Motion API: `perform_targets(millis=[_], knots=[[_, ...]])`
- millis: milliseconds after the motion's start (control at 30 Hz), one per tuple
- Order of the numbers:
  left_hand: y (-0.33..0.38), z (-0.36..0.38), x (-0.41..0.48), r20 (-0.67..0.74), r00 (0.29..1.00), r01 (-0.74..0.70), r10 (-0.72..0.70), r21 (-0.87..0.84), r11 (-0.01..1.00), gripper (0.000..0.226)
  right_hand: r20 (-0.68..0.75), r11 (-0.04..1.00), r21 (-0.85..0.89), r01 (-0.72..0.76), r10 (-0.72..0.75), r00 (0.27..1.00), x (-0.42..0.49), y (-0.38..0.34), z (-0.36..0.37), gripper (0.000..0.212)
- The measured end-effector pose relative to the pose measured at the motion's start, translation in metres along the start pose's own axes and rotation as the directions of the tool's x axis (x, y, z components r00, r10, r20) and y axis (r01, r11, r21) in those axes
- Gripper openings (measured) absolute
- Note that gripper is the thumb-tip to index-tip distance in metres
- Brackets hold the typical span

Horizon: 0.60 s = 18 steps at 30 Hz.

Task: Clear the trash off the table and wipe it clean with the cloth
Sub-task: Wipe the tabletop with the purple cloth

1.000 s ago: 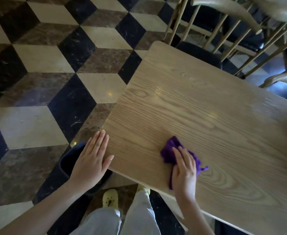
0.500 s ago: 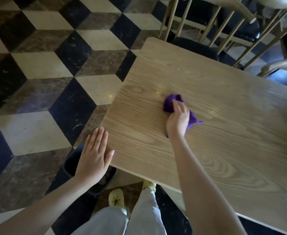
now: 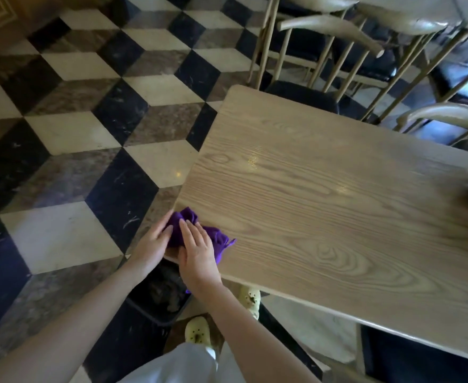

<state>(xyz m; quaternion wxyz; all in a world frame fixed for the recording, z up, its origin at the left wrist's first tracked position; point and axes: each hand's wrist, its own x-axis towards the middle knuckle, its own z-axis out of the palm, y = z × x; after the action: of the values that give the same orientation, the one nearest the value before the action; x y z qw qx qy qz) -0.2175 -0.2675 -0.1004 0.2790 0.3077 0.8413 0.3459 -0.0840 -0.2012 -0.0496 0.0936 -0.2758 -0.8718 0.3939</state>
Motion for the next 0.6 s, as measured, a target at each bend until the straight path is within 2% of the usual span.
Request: perform_targets(millis=[100, 133, 233, 400, 500, 600], knots=[[0.042, -0.007, -0.014, -0.085, 0.995, -0.048, 0.053, 0.053, 0.997, 0.042, 0.059, 0.969, 0.193, -0.155, 0.146, 0.988, 0.001, -0.002, -0.027, 0.051], [0.053, -0.009, -0.020, -0.100, 0.993, -0.050, 0.057, 0.074, 0.996, 0.042, 0.048, 0.966, 0.166, -0.200, 0.195, 0.980, 0.003, 0.002, -0.035, 0.051], [0.071, -0.016, -0.028, -0.104, 0.993, -0.052, 0.058, 0.058, 0.997, 0.042, 0.059, 0.962, -0.154, -0.224, 0.236, 0.970, 0.003, 0.015, -0.047, 0.052], [0.074, -0.027, -0.024, 0.009, 0.989, 0.147, -0.147, -0.051, 0.988, 0.033, 0.130, 0.961, -0.204, -0.187, 0.216, 0.968, 0.003, 0.012, -0.045, 0.052], [0.074, -0.036, -0.031, 0.063, 0.997, 0.036, -0.034, -0.029, 0.999, 0.026, 0.216, 0.960, -0.161, -0.230, 0.261, 0.941, 0.004, 0.006, -0.043, 0.054], [0.072, -0.045, -0.036, 0.138, 0.980, -0.142, 0.147, -0.040, 0.989, 0.020, 0.291, 0.959, 0.053, -0.277, 0.250, 0.923, 0.005, 0.003, -0.044, 0.042]])
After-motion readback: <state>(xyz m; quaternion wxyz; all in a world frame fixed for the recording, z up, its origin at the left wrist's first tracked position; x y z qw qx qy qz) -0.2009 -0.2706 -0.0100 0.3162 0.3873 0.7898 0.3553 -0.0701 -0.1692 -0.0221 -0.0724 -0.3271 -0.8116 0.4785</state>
